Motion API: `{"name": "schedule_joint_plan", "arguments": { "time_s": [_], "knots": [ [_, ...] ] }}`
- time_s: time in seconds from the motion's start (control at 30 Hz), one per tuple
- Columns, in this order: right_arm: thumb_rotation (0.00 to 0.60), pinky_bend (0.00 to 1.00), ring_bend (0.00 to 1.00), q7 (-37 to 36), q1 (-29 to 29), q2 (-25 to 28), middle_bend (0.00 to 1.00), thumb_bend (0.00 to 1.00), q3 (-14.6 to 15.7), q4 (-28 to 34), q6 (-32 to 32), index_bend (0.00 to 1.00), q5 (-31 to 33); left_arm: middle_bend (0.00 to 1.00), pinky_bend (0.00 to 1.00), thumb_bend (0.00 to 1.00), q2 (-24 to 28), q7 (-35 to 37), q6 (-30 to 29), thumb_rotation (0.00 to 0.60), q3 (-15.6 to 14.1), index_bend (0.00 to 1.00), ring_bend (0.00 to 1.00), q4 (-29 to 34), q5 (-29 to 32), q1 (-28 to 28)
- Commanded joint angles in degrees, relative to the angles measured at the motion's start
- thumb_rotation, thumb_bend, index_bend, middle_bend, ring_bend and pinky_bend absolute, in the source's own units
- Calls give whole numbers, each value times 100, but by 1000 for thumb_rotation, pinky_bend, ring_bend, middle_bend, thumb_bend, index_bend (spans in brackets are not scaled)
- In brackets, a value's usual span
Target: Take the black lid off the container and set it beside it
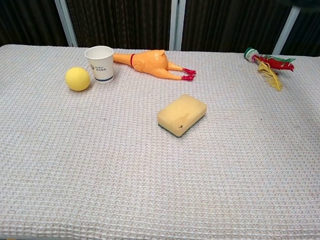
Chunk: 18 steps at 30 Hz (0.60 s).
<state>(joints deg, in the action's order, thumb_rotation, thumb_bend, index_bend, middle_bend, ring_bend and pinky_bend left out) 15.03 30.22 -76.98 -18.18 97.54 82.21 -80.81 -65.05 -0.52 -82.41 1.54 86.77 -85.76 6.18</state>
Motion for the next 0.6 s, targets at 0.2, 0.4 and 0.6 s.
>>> {"name": "schedule_joint_plan", "arguments": {
  "time_s": [0.2,0.4,0.6],
  "knots": [
    [600,0,88,605,123,-312,463,155,761,-1048,-2230,275,1700,103,141,187,29,72,23,600,-31,84,0,-16,5,-12],
    [600,0,88,784,526,-432,461,155,917,-1375,-3271,276,2257,103,141,187,26,101,109,600,-57,83,0,0,10,16],
    [600,0,88,534,544,248,461,153,329,-245,-2375,276,1626,103,142,187,16,88,107,600,-34,83,0,9,-14,54]
  ]
}}
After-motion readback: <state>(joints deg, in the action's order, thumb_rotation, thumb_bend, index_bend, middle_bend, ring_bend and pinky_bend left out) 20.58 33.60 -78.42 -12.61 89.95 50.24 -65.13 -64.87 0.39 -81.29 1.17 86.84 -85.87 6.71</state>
